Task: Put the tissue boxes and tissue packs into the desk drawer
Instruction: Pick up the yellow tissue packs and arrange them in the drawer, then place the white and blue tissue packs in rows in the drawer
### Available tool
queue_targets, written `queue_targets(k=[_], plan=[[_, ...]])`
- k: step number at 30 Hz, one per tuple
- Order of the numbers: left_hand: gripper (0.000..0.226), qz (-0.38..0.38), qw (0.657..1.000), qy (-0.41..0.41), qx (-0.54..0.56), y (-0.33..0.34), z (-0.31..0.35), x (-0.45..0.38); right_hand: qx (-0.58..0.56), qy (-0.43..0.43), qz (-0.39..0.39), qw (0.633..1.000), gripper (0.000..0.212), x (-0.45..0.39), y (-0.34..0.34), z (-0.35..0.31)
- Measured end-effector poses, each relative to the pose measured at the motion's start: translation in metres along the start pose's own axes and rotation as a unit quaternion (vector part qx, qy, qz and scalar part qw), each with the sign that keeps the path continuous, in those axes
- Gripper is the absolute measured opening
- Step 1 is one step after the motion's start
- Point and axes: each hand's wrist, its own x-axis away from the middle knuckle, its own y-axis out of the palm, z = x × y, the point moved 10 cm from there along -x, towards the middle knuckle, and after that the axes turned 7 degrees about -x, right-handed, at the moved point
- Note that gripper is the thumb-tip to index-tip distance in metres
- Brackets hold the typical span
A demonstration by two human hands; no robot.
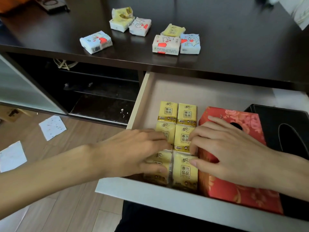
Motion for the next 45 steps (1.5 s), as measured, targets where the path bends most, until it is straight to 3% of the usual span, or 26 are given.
queue_targets(k=[4, 8, 10, 15, 20, 28, 33, 37, 41, 45], plan=[[0.057, 0.039, 0.998, 0.01, -0.043, -0.003, -0.01, -0.004, 0.046, -0.008, 0.029, 0.998, 0.057, -0.01, -0.006, 0.0], [0.092, -0.038, 0.99, -0.01, -0.133, 0.021, -0.023, -0.019, 0.1, 0.017, -0.033, 0.994, 0.101, -0.029, 0.007, 0.0], [0.095, -0.057, 0.987, -0.014, -0.15, 0.027, -0.025, -0.022, 0.13, 0.027, -0.056, 0.99, 0.106, -0.038, 0.011, -0.001], [0.088, -0.057, 0.988, -0.015, -0.142, 0.029, -0.021, -0.024, 0.211, 0.021, -0.082, 0.974, 0.091, -0.047, 0.023, -0.007], [0.082, -0.045, 0.991, -0.024, -0.127, 0.031, -0.016, -0.023, 0.221, 0.026, -0.074, 0.972, 0.083, -0.047, 0.022, -0.009], [0.072, 0.015, 0.994, -0.041, -0.098, 0.006, -0.023, -0.026, 0.127, 0.03, -0.021, 0.991, 0.071, -0.043, -0.006, -0.005], [0.055, 0.062, 0.99, -0.11, -0.067, -0.051, -0.065, -0.029, -0.054, 0.062, 0.095, 0.992, 0.055, -0.056, -0.082, 0.022], [0.038, 0.136, 0.973, -0.183, -0.045, -0.116, -0.12, -0.039, -0.226, 0.037, 0.21, 0.95, 0.019, -0.091, -0.158, 0.053], [0.028, 0.201, 0.947, -0.252, -0.011, -0.157, -0.187, -0.054, -0.274, 0.031, 0.308, 0.911, 0.012, -0.136, -0.208, 0.089], [0.029, 0.216, 0.918, -0.331, -0.029, -0.174, -0.255, -0.068, -0.233, 0.064, 0.315, 0.918, 0.013, -0.179, -0.22, 0.11]])
